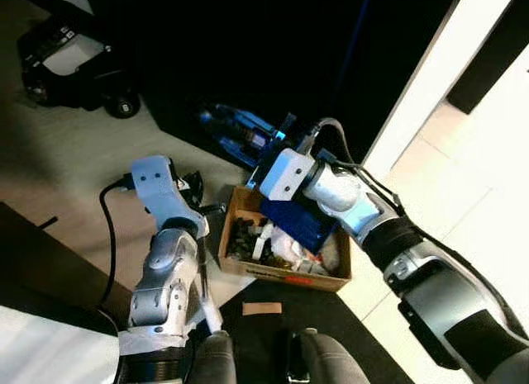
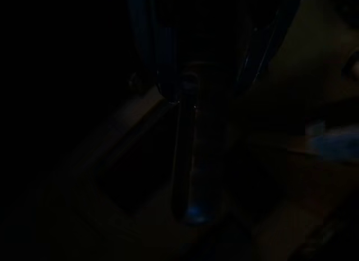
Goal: Sweep floor
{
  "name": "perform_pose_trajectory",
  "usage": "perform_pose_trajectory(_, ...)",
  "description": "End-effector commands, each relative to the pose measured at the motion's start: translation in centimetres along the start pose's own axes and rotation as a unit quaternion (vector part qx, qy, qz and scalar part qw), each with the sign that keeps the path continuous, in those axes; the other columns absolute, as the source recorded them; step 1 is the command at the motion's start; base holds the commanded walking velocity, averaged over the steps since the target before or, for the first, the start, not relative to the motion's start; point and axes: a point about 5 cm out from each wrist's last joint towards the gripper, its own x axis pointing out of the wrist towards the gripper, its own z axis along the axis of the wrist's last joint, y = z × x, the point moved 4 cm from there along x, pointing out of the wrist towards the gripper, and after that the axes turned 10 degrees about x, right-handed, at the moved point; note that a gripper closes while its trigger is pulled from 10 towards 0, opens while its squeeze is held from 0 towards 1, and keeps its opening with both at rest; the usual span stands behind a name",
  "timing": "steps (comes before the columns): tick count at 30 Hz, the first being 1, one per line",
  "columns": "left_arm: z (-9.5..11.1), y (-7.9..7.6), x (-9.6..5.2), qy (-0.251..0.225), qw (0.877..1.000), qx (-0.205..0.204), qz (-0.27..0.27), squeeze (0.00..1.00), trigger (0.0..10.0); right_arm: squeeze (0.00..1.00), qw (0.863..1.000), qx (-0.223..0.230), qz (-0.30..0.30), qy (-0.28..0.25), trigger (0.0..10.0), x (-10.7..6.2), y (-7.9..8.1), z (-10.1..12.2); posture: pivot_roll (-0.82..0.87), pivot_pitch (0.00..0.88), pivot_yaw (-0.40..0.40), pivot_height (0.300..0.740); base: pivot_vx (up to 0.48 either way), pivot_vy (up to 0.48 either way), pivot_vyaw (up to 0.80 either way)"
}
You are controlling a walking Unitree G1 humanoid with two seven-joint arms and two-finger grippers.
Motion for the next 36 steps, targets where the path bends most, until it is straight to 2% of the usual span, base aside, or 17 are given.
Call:
perform_pose_trajectory(1,0.0,-0.7,0.3,0.001,1.000,0.000,-0.011,0.00,10.0,0.04,0.996,-0.055,0.062,-0.044,10.0,0.6,0.0,2.0,0.05,0.094,-0.079,0.740,0.000,0.000,0.00)
perform_pose_trajectory(6,0.1,-1.0,0.5,-0.001,1.000,-0.002,-0.013,0.00,10.0,0.05,0.986,-0.100,0.127,-0.042,10.0,0.2,1.1,1.9,0.05,0.089,-0.085,0.740,0.000,0.000,0.00)
perform_pose_trajectory(9,0.1,-0.9,0.5,-0.003,1.000,-0.003,-0.011,0.00,10.0,0.05,0.984,-0.091,0.149,-0.033,10.0,0.0,1.8,1.6,0.05,0.085,-0.095,0.740,0.000,0.000,0.00)
perform_pose_trajectory(12,0.1,-0.9,0.4,-0.004,1.000,-0.005,-0.008,0.00,10.0,0.05,0.990,-0.064,0.125,-0.029,10.0,0.4,1.1,1.6,0.05,0.087,-0.098,0.740,0.000,0.000,0.00)
perform_pose_trajectory(14,0.0,-0.8,0.3,-0.004,1.000,-0.006,-0.007,0.00,10.0,0.05,0.996,-0.007,0.071,-0.051,10.0,1.4,0.1,2.7,0.05,0.087,-0.101,0.740,0.000,0.000,0.00)
perform_pose_trajectory(16,0.0,-0.8,0.3,-0.003,1.000,-0.007,-0.006,0.00,10.0,0.05,0.996,-0.008,0.067,-0.058,10.0,1.6,0.0,3.0,0.05,0.088,-0.100,0.740,0.000,0.000,0.00)
perform_pose_trajectory(19,-0.1,-0.9,0.3,-0.002,1.000,-0.007,-0.006,0.00,10.0,0.05,0.990,-0.080,0.107,-0.038,10.0,1.1,1.0,2.1,0.05,0.090,-0.097,0.740,0.000,0.000,0.00)
perform_pose_trajectory(20,-0.1,-0.9,0.3,-0.002,1.000,-0.006,-0.007,0.00,10.0,0.05,0.989,-0.086,0.118,-0.032,10.0,0.9,1.3,1.8,0.05,0.090,-0.096,0.740,0.000,0.000,0.00)
perform_pose_trajectory(23,0.0,-0.9,0.4,-0.003,1.000,-0.006,-0.008,0.00,10.0,0.05,0.993,-0.054,0.104,-0.032,10.0,0.9,1.4,1.8,0.05,0.090,-0.094,0.740,0.000,0.000,0.00)
perform_pose_trajectory(27,0.0,-1.0,0.4,-0.002,1.000,-0.006,-0.010,0.00,10.0,0.05,0.996,-0.035,0.080,-0.024,10.0,0.8,0.3,1.7,0.05,0.089,-0.092,0.740,0.000,0.000,0.00)
perform_pose_trajectory(30,-0.1,-1.0,0.4,-0.002,1.000,-0.006,-0.011,0.00,10.0,0.05,1.000,-0.001,0.016,-0.002,10.0,0.6,-1.9,1.3,0.05,0.090,-0.092,0.740,0.000,0.000,0.00)
perform_pose_trajectory(31,-0.1,-1.0,0.4,-0.002,1.000,-0.006,-0.011,0.00,10.0,0.05,1.000,-0.001,0.016,-0.002,10.0,0.6,-1.9,1.3,0.05,0.090,-0.092,0.740,0.000,0.000,0.00)
perform_pose_trajectory(32,-0.1,-1.0,0.3,-0.002,1.000,-0.007,-0.011,0.00,10.0,0.05,1.000,0.016,-0.021,0.015,10.0,0.3,-2.9,0.8,0.05,0.090,-0.090,0.740,0.000,0.000,0.00)
perform_pose_trajectory(33,-0.1,-1.1,0.3,-0.001,1.000,-0.007,-0.011,0.00,10.0,0.05,0.998,0.030,-0.052,0.029,10.0,0.0,-3.7,0.3,0.05,0.091,-0.087,0.740,0.000,0.000,0.00)
perform_pose_trajectory(34,-0.1,-1.1,0.3,-0.001,1.000,-0.007,-0.011,0.00,10.0,0.05,0.998,0.030,-0.052,0.029,10.0,0.0,-3.7,0.3,0.05,0.091,-0.087,0.740,0.000,0.000,0.00)
perform_pose_trajectory(35,-0.2,-1.1,0.3,0.000,1.000,-0.006,-0.013,0.00,10.0,0.04,0.993,0.048,-0.098,0.050,10.0,-0.6,-5.0,-0.3,0.04,0.093,-0.080,0.740,0.000,0.000,0.00)
perform_pose_trajectory(36,-0.2,-1.1,0.3,0.000,1.000,-0.006,-0.013,0.00,10.0,0.04,0.993,0.048,-0.098,0.050,10.0,-0.6,-5.0,-0.3,0.04,0.093,-0.080,0.740,0.000,0.000,0.00)
